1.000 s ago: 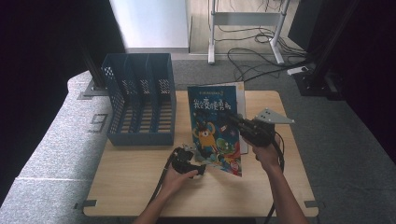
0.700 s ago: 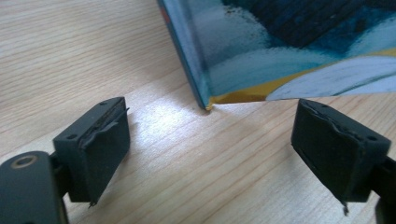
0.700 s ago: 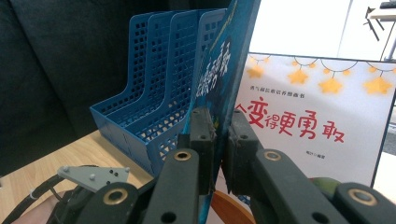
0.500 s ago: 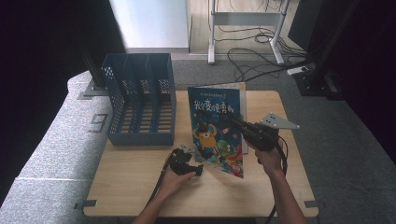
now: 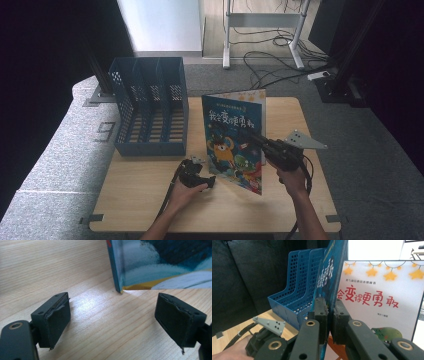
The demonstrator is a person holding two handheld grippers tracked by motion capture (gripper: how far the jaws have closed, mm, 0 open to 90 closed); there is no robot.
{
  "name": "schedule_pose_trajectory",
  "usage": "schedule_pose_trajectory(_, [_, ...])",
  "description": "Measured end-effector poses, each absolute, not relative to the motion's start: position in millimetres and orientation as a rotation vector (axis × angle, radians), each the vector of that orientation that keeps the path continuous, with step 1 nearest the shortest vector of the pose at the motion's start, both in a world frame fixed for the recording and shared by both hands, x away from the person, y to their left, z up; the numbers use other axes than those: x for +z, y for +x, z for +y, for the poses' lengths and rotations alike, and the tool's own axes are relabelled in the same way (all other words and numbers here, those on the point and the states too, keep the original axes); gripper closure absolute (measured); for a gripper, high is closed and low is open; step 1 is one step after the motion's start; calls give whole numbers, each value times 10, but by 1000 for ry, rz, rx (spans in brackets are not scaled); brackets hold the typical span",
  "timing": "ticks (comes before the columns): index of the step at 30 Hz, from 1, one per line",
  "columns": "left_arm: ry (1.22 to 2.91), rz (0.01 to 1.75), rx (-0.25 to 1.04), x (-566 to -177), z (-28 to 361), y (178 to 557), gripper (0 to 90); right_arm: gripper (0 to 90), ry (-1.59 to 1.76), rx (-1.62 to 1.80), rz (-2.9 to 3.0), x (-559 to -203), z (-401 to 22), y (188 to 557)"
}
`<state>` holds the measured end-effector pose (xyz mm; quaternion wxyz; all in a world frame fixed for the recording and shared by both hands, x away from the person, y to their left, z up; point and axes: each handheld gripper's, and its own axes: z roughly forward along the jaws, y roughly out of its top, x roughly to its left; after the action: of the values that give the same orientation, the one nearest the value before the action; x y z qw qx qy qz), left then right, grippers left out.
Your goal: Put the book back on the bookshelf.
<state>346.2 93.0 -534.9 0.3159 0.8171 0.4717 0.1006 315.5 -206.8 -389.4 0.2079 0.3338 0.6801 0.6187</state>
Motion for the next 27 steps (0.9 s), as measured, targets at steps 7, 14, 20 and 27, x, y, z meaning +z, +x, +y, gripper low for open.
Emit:
schedule_pose_trajectory(7, [2143,1214,257,-5288,936,3444,133,834,937,1731,1904,-3960,-2173,3070])
schedule_pose_trajectory(14, [2094,1172,250,-5197,969,3429,146,824,932,1723,1906,-4034,-2263,2990])
schedule_pose_trajectory(20, [2058,1125,270,-5138,984,3419,155,816,946,1727,1916,-4108,-2362,2960])
schedule_pose_trajectory(27, [2017,1093,308,-5060,962,3412,147,808,937,1724,1916,-4165,-2418,2928])
